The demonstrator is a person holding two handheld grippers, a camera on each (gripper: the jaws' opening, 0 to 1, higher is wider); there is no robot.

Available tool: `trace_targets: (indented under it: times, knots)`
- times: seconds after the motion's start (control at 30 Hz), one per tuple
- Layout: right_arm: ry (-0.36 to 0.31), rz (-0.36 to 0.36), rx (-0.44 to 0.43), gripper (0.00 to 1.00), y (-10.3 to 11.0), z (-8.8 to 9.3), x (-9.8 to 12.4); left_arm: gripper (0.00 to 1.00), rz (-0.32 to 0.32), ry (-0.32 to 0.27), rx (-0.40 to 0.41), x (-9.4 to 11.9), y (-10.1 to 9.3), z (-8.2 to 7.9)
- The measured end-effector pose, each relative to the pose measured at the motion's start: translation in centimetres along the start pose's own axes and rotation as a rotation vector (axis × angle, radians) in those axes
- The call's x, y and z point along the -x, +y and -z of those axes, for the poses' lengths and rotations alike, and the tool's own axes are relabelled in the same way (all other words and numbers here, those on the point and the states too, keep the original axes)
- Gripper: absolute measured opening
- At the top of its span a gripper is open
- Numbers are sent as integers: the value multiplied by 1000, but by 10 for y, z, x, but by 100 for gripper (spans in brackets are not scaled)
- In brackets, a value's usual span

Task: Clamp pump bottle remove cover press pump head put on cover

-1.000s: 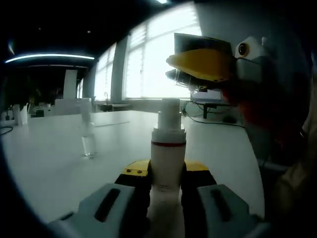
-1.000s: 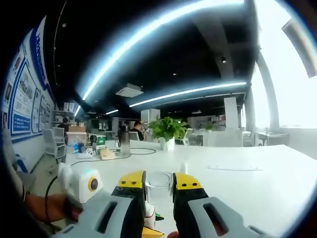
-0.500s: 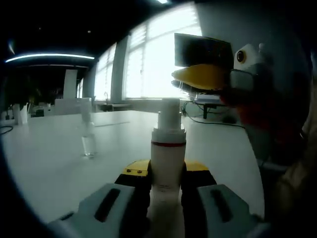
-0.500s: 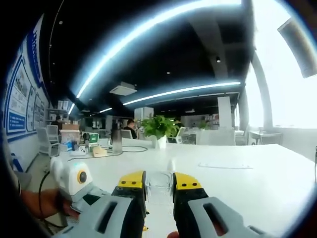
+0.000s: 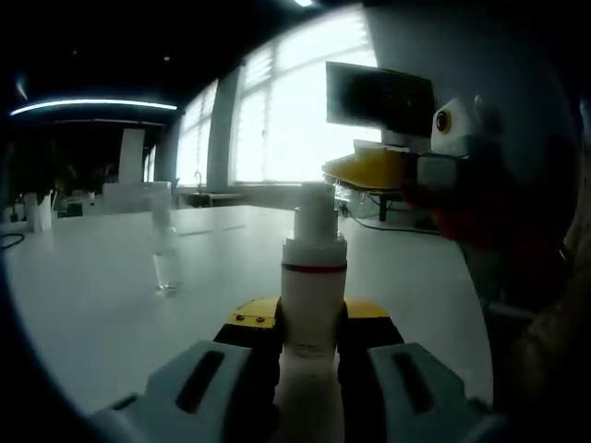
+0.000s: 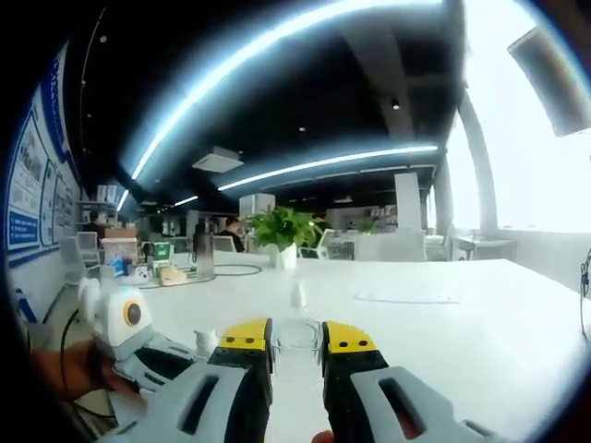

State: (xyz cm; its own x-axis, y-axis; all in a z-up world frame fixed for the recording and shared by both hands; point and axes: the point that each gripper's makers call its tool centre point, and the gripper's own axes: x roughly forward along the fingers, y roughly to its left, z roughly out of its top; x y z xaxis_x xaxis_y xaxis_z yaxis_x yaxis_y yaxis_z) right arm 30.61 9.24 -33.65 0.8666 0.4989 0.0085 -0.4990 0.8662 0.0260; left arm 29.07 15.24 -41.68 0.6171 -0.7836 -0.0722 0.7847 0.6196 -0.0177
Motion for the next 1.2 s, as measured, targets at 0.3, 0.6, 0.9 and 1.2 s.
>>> trace_targets:
  times: [0.3,0.6,0.9,1.2]
  knots:
    - [13,22,12,16,-10,9,-1,14,-1,0,-1,0,-2,0]
    - [28,30,13,16,-18,16,-6,14,-1,0,-6,0,-1,0]
    - [58,34,12,16,-23,30,-11,14,-1,0,-7,0,-1,0]
    - [103,53,20,16,-34,43,-18,14,-1,0,-6,0,-3,-1]
